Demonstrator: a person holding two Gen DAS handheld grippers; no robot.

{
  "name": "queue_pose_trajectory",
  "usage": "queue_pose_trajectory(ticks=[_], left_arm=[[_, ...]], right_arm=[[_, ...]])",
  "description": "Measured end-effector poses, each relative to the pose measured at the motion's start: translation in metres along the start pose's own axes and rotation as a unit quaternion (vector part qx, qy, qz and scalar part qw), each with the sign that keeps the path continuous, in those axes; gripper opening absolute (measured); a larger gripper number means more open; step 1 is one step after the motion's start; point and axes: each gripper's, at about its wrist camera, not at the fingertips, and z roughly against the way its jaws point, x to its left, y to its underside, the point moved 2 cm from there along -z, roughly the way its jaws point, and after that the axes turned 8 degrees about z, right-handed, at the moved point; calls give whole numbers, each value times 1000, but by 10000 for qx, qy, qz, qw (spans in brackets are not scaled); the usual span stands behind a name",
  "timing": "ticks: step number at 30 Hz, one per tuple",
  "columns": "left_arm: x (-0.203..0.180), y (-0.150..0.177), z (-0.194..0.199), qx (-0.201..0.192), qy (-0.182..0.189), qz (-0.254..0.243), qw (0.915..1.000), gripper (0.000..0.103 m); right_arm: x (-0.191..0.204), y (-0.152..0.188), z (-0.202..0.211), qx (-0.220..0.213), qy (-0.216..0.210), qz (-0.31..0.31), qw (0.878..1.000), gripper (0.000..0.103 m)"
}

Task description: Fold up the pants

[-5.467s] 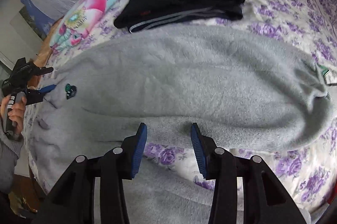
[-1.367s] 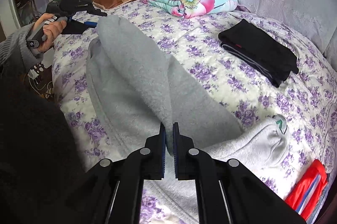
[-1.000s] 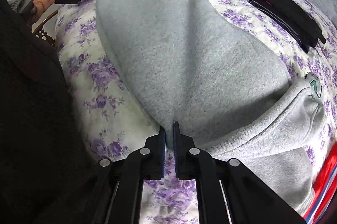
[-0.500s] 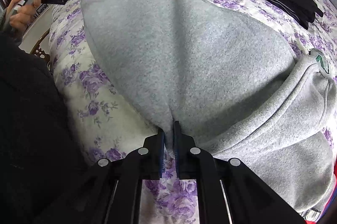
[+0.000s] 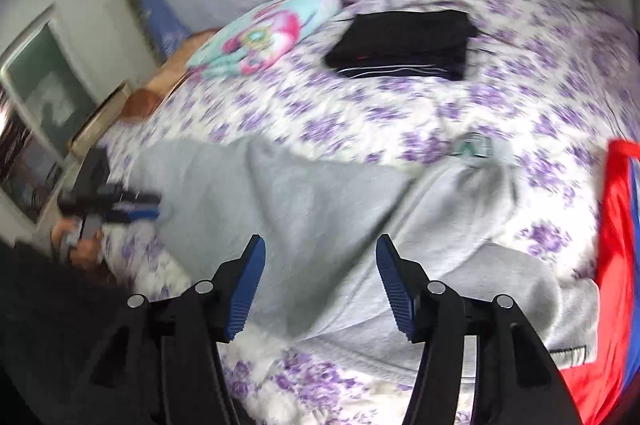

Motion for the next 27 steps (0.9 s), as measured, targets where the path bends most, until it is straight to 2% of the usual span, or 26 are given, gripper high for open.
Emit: queue_pose_trajectory(ticks=[1, 3, 5, 6, 8, 12, 14, 15, 16, 18, 19, 20, 21, 23, 25, 27], left_arm=[[-3, 0, -1, 18, -36, -76, 10000, 76], [-10, -2, -5, 92, -98, -239, 9996, 84], [-16, -2, -8, 119, -178, -362, 9991, 91], [-18, -1, -10, 109, -236, -421, 9988, 95], [-22, 2, -12, 55, -354, -541, 9979, 97], [-26, 8, -14, -72, -495, -723, 9961, 98], [-26, 9, -14, -75, -475, -785, 9958, 98], [-25, 9, -14, -73, -428, -780, 9960, 98], [-23, 9, -13, -68, -380, -760, 9964, 98], [-21, 9, -13, -49, -336, -746, 9966, 98], [-21, 9, -13, -33, -338, -750, 9966, 98], [-21, 9, -13, -15, -352, -761, 9965, 98], [-21, 9, -13, 8, -376, -779, 9963, 98], [-24, 8, -15, 70, -431, -859, 9953, 98], [-28, 8, -18, 137, -518, -1008, 9935, 98], [-30, 9, -19, 200, -595, -1156, 9913, 98]], right_arm=[[-12, -10, -1, -47, 170, -278, 9995, 58], [-18, -35, -10, -104, 806, -173, 9965, 58], [-9, -57, -36, 201, 1654, 311, 9855, 67], [-4, -65, -54, 461, 2029, 504, 9768, 69], [-4, -73, -87, 800, 2344, 833, 9652, 70], [-15, -70, -149, 1520, 3130, 959, 9326, 70], [-25, -56, -176, 2165, 3547, 964, 9045, 83], [-26, -48, -184, 2254, 3570, 1064, 9002, 84], [-26, -43, -185, 2155, 3577, 1180, 9009, 84], [-28, -41, -174, 1879, 3378, 1141, 9152, 81], [-31, -42, -165, 1761, 3121, 1014, 9281, 58], [-37, -43, -154, 1621, 2813, 748, 9429, 29], [-46, -46, -140, 1397, 2476, 361, 9581, 24], [-66, -46, -103, 801, 1995, -434, 9757, 10], [-85, -40, -61, 150, 1488, -1283, 9804, 9], [-107, -20, -14, -669, 760, -2264, 9687, 9]])
